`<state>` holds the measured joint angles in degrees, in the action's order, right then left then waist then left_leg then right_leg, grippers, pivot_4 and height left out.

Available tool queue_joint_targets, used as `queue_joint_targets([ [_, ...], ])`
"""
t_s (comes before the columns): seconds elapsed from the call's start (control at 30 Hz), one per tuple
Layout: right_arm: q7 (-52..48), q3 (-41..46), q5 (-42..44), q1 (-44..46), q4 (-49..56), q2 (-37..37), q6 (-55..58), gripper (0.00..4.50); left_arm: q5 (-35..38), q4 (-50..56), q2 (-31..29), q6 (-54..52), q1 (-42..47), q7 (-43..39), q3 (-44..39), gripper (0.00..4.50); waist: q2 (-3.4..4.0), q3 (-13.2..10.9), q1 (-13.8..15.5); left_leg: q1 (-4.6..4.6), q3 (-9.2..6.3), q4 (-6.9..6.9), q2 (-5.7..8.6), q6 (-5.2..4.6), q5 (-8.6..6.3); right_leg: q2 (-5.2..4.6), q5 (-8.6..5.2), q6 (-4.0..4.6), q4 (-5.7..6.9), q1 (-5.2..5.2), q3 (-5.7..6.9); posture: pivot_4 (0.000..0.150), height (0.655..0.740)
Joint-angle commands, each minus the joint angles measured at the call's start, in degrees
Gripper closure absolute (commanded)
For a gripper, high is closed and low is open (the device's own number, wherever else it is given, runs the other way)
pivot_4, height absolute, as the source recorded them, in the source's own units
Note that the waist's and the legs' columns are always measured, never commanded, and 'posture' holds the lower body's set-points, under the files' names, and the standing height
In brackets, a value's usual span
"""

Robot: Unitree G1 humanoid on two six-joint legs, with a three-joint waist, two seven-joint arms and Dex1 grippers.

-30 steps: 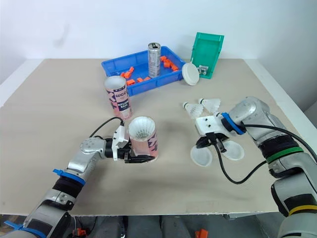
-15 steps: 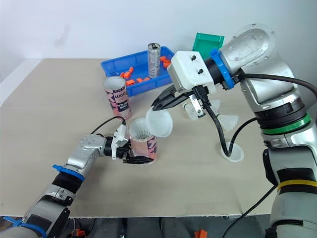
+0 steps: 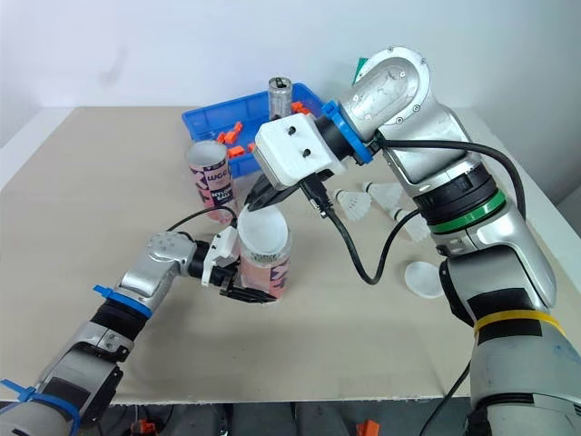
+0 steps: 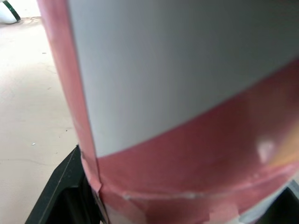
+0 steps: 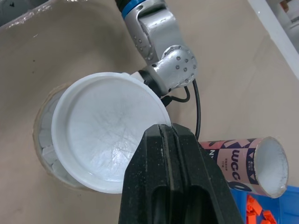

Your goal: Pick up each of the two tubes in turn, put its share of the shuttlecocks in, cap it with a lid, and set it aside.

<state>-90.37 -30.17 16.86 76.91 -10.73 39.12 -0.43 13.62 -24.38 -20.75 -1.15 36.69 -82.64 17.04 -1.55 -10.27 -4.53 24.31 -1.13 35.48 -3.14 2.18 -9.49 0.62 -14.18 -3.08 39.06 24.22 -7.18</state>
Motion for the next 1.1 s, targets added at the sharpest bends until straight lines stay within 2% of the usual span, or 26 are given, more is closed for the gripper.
queue_joint_targets([
  [0.03, -2.1, 0.0, 1.9, 2.6, 0.7, 1.6, -1.5, 4.42, -4.6, -3.2, -1.7, -1.2, -2.7, -0.6, 3.6, 1.44, 0.00, 0.0, 0.0, 0.00, -0.01, 0.00, -0.01, 0.00, 0.00, 0.01, 0.00, 0.01, 0.00, 0.00, 0.01, 0.150, 0.7400],
  [0.47, -2.1, -5.7, 4.8, 2.9, 3.4, 5.2, -4.3, 4.42, -3.9, -3.1, -1.7, -1.9, -2.8, -0.2, 3.0, 1.44, 0.01, 0.0, 0.0, -0.03, 0.00, 0.00, -0.04, -0.03, -0.02, 0.01, -0.05, 0.10, 0.01, -0.02, 0.01, 0.150, 0.7400],
  [0.83, -2.1, -4.3, 8.5, 8.0, -0.2, 3.7, -3.4, 4.42, -3.7, -2.8, -1.6, -2.1, -3.2, 0.2, 2.8, 1.44, 0.02, 0.0, 0.0, -0.04, -0.01, 0.00, -0.05, -0.06, -0.04, 0.01, -0.18, 0.33, 0.00, -0.03, 0.04, 0.150, 0.7400],
  [1.1, -2.1, -6.2, 7.5, 6.4, -0.3, 3.9, -4.9, 4.42, -3.6, -2.5, -1.4, -2.4, -3.2, 0.5, 2.7, 1.44, 0.02, 0.0, 0.0, -0.05, 0.00, 0.00, -0.05, -0.06, -0.04, 0.01, -0.19, 0.34, 0.01, -0.03, 0.04, 0.150, 0.7400],
])
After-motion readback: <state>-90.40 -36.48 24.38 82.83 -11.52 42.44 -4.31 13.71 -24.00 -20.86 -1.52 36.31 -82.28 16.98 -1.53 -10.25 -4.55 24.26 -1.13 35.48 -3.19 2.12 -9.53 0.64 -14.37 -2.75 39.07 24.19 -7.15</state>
